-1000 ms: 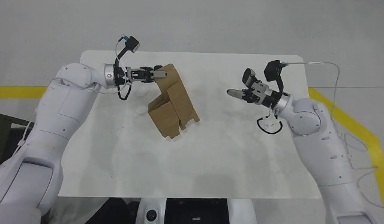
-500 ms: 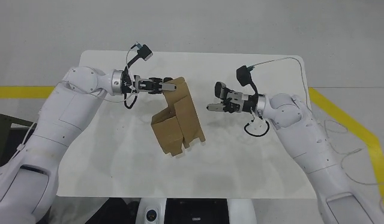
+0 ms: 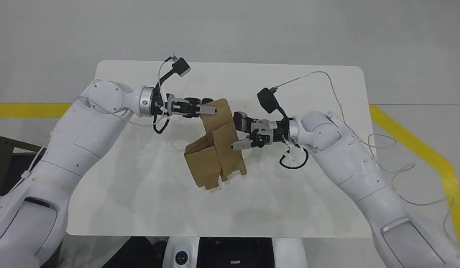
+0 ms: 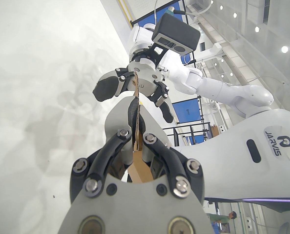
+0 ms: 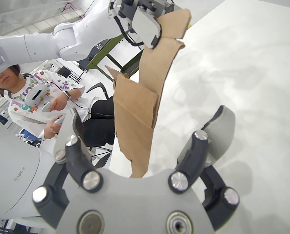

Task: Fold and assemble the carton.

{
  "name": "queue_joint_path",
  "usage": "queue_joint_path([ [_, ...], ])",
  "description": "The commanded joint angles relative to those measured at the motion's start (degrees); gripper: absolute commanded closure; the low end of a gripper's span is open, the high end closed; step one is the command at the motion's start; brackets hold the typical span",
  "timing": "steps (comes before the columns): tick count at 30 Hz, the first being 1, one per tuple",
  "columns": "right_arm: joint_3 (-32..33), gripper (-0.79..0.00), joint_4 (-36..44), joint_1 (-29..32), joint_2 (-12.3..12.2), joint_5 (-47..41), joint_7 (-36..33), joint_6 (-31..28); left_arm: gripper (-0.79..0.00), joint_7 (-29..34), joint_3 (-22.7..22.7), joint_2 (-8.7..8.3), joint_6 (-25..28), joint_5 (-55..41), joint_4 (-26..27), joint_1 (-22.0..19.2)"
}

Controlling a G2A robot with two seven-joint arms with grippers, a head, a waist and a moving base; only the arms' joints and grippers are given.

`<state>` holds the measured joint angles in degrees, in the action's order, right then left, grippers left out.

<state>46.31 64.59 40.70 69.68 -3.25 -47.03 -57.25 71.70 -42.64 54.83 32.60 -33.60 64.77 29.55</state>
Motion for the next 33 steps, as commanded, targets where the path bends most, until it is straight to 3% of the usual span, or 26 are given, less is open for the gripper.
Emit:
queue_joint_path([
  [1,-1.0,-0.317,-0.6,-0.6,0.1,-0.4,0.3,-0.3,0.000,0.0,0.4,-0.09,0.0,-0.4,-0.1,-0.1],
  [2,-1.5,-0.148,-0.9,-0.8,0.1,-0.6,0.5,-0.5,0.000,0.1,0.6,-0.13,-0.1,-0.7,-0.1,-0.2],
  [3,-2.1,-0.043,-1.2,-1.1,0.2,-0.8,0.7,-0.7,0.000,0.1,0.8,-0.18,-0.1,-0.9,-0.2,-0.3],
  [4,-2.7,0.000,-1.4,-1.4,0.2,-1.0,0.7,-0.7,0.000,0.1,1.0,-0.22,-0.1,-1.1,-0.3,-0.4],
  [14,-8.7,0.000,-3.3,-3.2,-0.1,-5.4,0.7,-0.7,-0.003,-0.5,2.5,-0.68,0.5,-1.9,-0.4,-1.0],
  [16,-9.8,0.000,-3.3,-3.6,-0.2,-6.5,0.7,-0.7,-0.052,-0.6,2.7,-0.81,0.6,-2.0,-0.2,-1.1],
  [18,-10.7,0.000,-3.3,-4.0,-0.4,-7.3,0.7,-0.7,-0.289,-1.0,2.9,-0.95,1.0,-2.0,0.1,-1.2],
  [19,-11.1,0.000,-3.3,-4.2,-0.5,-7.6,0.7,-0.7,-0.616,-1.6,3.0,-1.04,1.6,-1.6,0.4,-1.3],
  [20,-11.4,0.000,-3.4,-4.4,-0.6,-8.0,0.7,-0.7,-0.785,-2.5,3.0,-1.16,2.5,-1.0,0.7,-1.3],
  [26,-11.9,0.000,-3.9,-5.1,-1.2,-10.5,0.7,-0.7,-0.785,-10.3,2.2,-2.26,10.3,2.5,1.7,-1.2],
  [33,-7.7,0.000,-5.1,-3.5,-2.0,-13.2,3.4,-0.7,-0.785,-16.4,2.7,-4.27,16.4,6.3,2.9,0.4],
])
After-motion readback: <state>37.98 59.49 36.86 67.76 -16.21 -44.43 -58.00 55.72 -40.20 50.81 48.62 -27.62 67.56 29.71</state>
